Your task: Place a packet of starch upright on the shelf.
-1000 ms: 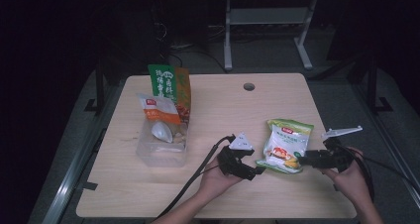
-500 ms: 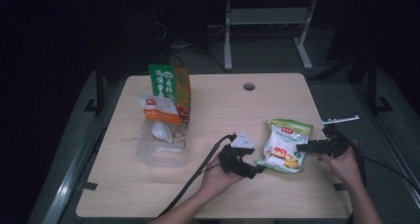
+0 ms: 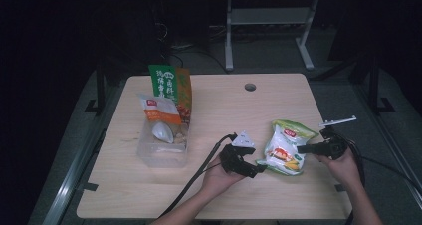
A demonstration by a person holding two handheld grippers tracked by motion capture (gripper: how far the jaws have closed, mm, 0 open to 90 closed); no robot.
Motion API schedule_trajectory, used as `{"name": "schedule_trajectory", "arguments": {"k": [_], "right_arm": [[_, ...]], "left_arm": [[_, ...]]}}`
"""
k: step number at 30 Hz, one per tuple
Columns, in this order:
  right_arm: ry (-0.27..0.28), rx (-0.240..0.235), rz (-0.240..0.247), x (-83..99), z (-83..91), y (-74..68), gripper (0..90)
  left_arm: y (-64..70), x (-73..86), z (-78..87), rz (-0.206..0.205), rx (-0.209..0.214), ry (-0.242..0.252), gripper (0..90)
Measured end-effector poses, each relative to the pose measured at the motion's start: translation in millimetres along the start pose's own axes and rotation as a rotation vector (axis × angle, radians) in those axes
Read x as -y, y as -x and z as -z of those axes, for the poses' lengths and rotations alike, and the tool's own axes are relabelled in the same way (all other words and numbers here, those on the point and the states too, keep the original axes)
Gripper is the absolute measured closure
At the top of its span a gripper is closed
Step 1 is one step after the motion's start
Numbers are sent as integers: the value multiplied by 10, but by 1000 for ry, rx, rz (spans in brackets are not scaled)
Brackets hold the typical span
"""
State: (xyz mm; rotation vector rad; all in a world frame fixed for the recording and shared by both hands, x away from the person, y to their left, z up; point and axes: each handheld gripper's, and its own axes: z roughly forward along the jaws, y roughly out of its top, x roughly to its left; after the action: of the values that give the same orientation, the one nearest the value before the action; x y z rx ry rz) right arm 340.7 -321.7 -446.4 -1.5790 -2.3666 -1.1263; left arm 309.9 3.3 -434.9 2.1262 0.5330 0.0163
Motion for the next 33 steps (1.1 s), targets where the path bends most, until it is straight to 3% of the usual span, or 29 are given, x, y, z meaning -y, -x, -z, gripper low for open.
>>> {"name": "schedule_trajectory", "arguments": {"k": [3, 11, 15, 21, 28, 31, 33], "right_arm": [[6, 23, 31, 20, 25, -71, 874], [94, 32, 115, 66, 185, -283, 881], [150, 15, 161, 83, 266, -414, 883], [181, -18, 226, 111, 333, -587, 884], [198, -77, 304, 116, 343, -723, 885], [193, -82, 332, 118, 340, -780, 885], [191, -94, 340, 122, 339, -801, 885]], "left_arm": [[-22, 2, -7, 4, 5, -9, 280], [-55, -43, -22, 40, 38, 10, 280], [-49, -106, -47, 31, 32, 7, 280], [-140, -118, -79, 78, 34, 11, 265], [-270, -122, -108, 169, 76, 41, 285], [-285, -155, -133, 181, 111, 54, 331], [-289, -179, -145, 164, 139, 65, 395]]}}
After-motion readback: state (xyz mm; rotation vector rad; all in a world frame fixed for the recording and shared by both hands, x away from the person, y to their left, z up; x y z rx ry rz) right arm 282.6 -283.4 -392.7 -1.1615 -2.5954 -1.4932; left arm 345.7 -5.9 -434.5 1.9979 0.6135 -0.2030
